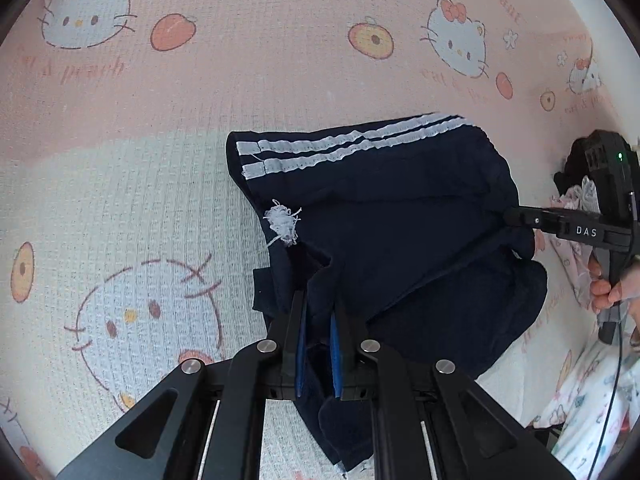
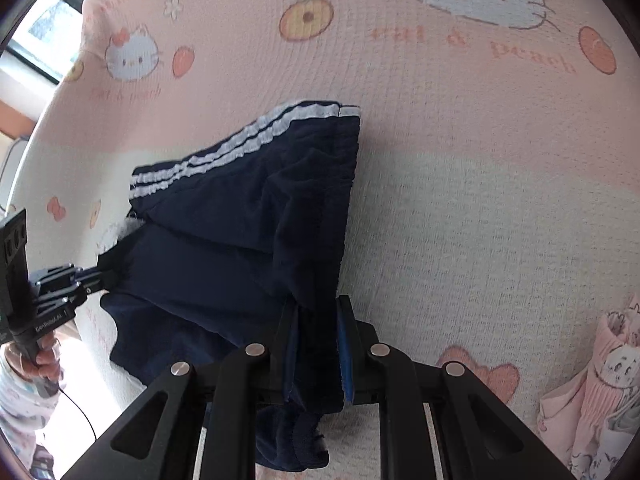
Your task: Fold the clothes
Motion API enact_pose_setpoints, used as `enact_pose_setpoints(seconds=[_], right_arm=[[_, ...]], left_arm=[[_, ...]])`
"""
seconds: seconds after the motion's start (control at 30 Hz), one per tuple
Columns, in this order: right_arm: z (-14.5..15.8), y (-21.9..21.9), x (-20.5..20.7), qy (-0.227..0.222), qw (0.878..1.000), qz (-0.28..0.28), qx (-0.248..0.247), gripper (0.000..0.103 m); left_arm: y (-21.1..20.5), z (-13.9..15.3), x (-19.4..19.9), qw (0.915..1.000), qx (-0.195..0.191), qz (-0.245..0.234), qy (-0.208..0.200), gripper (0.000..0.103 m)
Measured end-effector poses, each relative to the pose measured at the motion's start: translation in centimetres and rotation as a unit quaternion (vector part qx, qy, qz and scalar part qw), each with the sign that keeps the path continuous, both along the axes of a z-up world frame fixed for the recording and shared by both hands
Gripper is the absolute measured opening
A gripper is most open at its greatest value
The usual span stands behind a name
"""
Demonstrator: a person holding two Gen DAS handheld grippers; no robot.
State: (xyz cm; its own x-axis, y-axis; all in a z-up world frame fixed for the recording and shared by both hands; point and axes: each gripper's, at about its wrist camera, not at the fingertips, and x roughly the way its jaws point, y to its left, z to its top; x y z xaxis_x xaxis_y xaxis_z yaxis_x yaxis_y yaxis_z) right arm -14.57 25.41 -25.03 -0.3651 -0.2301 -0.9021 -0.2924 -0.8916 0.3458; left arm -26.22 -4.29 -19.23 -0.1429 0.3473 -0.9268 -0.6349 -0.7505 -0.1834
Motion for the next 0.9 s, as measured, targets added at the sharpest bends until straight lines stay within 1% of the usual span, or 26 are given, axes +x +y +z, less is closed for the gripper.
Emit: enact_pose_setpoints(seconds=[0.13,0.37,0.47,0.57,0.67,0.73,0.9], right_arm=[[-0.1,-0.6,0.2,-0.003,1.000,0.013,0.005,0.016],[-0.3,-1.0,0.5,-0.015,1.000,0.014,-0.005,0.016],[-0.5,-1.5,0.8,-0.024,1.000,0.019,-0.008,0.016],[-0.6,-1.9,1.0,-0.024,0.999,0.023,-0.011,0.016],[-0.7,-1.9,1.1,-0.022,1.000,0.020,-0.010,0.016],[-0.7,-1.8,0.9,-0.021,1.000,0.018,-0.008,0.016],[-0.2,-2.0,0.4,-0.022,1.000,0.022,0.002,0.016]], left_arm=[[0.3,-0.5,-0.2,0.9999,0.002,-0.003,-0.015,0.008],[0.5,-0.5,-0.4,0.9999,0.001,-0.002,-0.016,0.009],[0.2,-0.2,-0.4,0.9998,0.005,0.005,-0.017,0.009],[-0.5,0.0,-0.6,0.9987,0.027,0.029,-0.033,0.009],[-1.0,0.1,-0.8,0.9967,0.043,0.059,-0.036,0.009],[-0.9,-0.1,-0.6,0.9941,0.062,0.077,-0.044,0.009],[-0.6,-0.6,-0.2,0.9860,0.092,0.129,-0.052,0.009]])
